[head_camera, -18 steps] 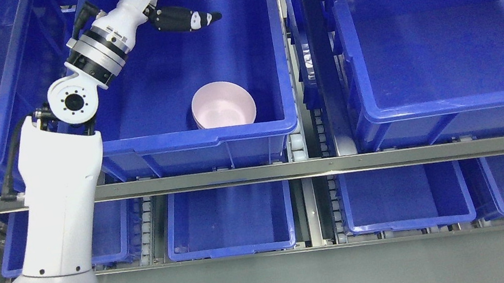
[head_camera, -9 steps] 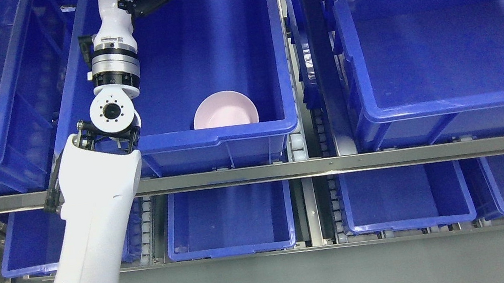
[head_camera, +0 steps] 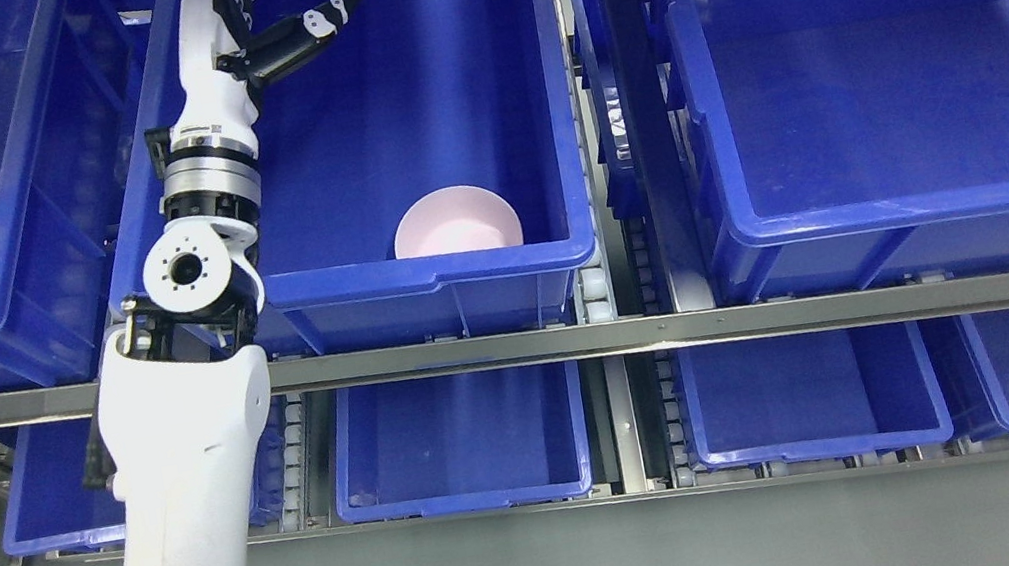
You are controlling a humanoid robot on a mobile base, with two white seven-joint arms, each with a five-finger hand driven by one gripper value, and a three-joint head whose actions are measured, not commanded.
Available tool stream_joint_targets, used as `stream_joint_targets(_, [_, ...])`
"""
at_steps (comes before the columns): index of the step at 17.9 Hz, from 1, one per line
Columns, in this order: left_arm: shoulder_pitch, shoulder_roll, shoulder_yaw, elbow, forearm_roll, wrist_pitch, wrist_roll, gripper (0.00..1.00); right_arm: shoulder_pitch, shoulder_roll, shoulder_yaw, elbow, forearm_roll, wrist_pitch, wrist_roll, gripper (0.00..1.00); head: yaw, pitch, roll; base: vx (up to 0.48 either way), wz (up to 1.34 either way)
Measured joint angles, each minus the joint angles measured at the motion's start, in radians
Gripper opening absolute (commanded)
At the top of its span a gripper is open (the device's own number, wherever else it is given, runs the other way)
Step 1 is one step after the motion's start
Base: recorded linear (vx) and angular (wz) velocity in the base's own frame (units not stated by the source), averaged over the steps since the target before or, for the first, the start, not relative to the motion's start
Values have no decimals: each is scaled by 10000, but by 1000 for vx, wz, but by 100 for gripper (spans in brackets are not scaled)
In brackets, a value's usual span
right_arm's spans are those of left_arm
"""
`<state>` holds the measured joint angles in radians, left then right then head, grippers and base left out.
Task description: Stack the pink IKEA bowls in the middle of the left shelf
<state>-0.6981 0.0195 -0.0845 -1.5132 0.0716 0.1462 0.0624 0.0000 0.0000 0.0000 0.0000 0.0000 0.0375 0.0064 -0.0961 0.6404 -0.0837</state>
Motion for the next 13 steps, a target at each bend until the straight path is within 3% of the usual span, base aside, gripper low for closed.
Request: stream_joint_targets(13, [1021, 590, 1550, -1004, 109, 1029, -1684, 100, 0, 0, 0, 0, 0, -23, 0, 100, 0, 0, 0, 0, 0])
